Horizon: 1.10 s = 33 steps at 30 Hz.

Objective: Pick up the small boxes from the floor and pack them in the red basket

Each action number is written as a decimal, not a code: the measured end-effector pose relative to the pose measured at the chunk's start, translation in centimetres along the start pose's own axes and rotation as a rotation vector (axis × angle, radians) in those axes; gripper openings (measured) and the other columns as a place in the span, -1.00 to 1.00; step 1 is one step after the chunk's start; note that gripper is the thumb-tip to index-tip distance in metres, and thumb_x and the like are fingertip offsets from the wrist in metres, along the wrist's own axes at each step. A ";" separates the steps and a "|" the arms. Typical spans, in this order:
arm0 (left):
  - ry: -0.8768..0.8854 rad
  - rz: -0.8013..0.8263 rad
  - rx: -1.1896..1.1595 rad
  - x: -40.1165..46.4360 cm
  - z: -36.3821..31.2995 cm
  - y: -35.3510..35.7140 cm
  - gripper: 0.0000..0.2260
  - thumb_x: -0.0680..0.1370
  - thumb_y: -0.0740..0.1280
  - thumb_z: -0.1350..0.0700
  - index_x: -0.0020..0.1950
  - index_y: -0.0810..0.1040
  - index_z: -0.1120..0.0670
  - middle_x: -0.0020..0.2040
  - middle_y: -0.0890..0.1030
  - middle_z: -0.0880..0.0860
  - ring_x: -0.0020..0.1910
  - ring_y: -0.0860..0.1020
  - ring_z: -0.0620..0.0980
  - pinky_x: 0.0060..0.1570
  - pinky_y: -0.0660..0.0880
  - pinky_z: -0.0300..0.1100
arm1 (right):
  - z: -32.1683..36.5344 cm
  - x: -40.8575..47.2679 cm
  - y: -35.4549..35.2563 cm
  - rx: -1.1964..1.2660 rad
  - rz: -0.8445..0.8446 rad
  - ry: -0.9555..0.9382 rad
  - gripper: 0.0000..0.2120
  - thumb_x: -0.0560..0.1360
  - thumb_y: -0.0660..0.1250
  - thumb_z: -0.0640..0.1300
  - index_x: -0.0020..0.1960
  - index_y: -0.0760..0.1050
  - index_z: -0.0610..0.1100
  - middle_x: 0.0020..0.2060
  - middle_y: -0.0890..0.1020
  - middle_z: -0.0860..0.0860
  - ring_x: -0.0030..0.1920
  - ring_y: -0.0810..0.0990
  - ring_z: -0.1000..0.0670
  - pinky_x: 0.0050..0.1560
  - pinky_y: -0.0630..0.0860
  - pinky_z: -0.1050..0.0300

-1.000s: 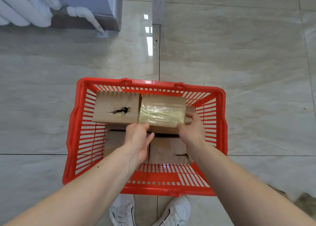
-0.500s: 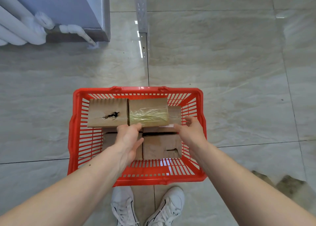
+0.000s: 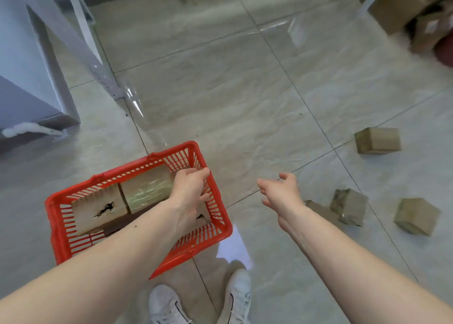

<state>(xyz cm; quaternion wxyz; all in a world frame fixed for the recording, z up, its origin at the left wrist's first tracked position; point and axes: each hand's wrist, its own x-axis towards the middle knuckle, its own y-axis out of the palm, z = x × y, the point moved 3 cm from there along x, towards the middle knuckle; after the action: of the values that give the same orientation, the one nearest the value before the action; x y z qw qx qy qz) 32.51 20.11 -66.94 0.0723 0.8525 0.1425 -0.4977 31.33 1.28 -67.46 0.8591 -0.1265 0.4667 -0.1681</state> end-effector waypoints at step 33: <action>-0.068 0.097 0.372 -0.6 16.1 36.4 -0.75 0.56 0.34 0.09 0.22 0.50 0.12 0.24 0.51 0.04 0.28 0.48 0.02 0.09 0.54 -0.02 | -14.3 17.5 -37.5 0.046 -0.130 0.261 -0.42 0.50 0.37 -0.20 0.46 0.25 -0.19 -0.07 0.53 -0.01 0.17 0.62 -0.17 0.26 0.53 -0.14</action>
<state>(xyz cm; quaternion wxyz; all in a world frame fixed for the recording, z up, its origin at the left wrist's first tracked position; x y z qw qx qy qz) 30.37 -18.84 -75.08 -0.0579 0.8397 0.0041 -0.5400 21.76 -40.90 -74.33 0.7809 -0.1138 0.5613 -0.2491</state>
